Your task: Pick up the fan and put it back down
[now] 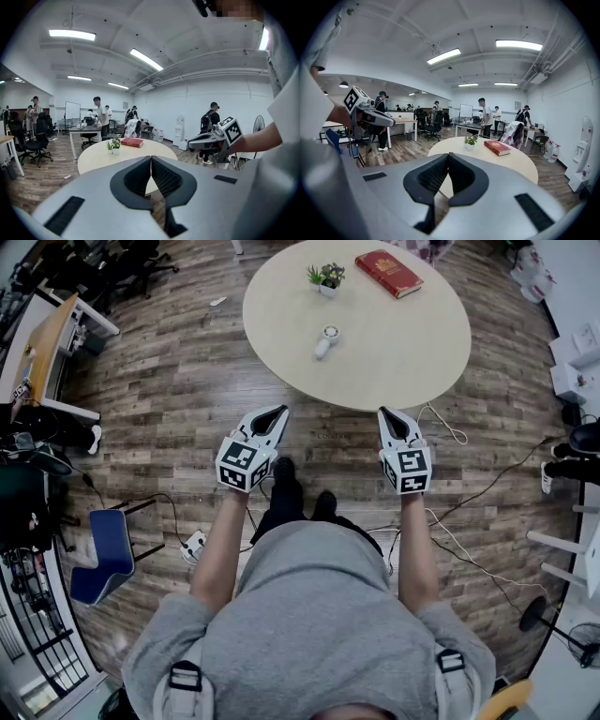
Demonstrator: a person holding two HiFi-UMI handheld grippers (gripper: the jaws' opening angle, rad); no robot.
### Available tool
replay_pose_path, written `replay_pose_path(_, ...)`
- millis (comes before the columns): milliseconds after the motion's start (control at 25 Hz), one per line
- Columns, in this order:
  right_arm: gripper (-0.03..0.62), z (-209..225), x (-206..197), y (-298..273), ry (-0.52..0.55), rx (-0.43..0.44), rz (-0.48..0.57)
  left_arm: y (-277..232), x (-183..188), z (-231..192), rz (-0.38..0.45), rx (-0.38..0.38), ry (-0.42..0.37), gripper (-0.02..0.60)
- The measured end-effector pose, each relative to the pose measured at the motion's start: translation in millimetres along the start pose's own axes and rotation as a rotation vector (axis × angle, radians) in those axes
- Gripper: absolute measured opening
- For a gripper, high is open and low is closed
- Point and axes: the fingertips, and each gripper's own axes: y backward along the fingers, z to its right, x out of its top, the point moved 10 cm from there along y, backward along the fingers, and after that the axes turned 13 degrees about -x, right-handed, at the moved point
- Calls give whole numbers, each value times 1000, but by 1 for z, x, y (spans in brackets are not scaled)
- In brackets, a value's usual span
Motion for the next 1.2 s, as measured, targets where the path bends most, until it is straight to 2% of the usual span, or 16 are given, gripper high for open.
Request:
replay_pose_path(360, 2, -1, -6, 6, -9, 3, -3, -2, -1, 9, 4, -9, -5, 20)
replay_pose_path(680, 5, 4, -8, 7, -27, -44, -17, -6, 3, 14, 5, -18, -28, 20)
replay_pose_path(920, 6, 3, -10, 11, -24, -37, -15, -2, 1, 16, 34, -13, 11, 21)
replay_pose_path(1200, 6, -4, -11, 14, -20, -11, -14, 6, -1, 20, 45, 12, 9, 23)
